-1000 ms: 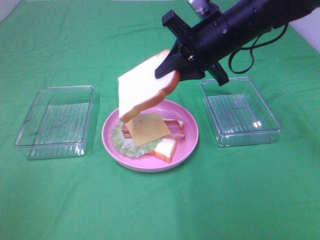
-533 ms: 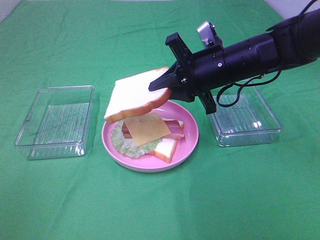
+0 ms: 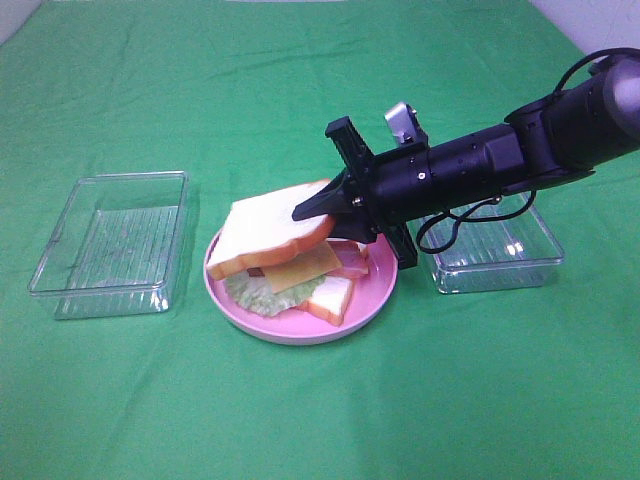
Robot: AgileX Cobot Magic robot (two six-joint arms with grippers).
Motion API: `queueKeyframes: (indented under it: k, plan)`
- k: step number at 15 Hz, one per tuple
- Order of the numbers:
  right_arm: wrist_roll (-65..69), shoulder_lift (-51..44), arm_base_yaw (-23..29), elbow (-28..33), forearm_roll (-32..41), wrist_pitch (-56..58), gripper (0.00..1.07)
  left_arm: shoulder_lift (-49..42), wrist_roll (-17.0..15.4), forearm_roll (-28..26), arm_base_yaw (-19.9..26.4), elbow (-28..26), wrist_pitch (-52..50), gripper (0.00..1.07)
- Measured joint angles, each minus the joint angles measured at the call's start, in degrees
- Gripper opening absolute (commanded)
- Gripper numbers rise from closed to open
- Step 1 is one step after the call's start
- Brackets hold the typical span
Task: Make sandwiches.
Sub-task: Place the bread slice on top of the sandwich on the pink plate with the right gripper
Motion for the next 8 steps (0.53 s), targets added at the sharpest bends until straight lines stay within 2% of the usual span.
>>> queueKeyframes:
  k: [2,4,6,7,8]
  plan:
    - [-0.29,0.00,0.00,0.00,-0.11,0.00,0.03,0.00,0.00,0.00,0.00,0.00,0.00,0.84]
    - [-0.34,0.00,0.00,0.00,-0.97,0.00,0.19,0.00,0.00,0.00,0.00,0.00,0.00,0.84]
    - [0.06,0.00,0.00,0.00,-3.09,0.00,0.46,0.00,0.00,0.00,0.00,0.00,0.00,0.84]
    - [0.63,0.00,0.00,0.00,-6.19,0.06,0.63,0.00,0.00,0.00,0.00,0.00,0.00,0.84]
    - [0.63,-0.06,0.00,0.00,-7.62,0.06,0.65,0.00,0.00,0.00,0.00,0.00,0.00,0.84]
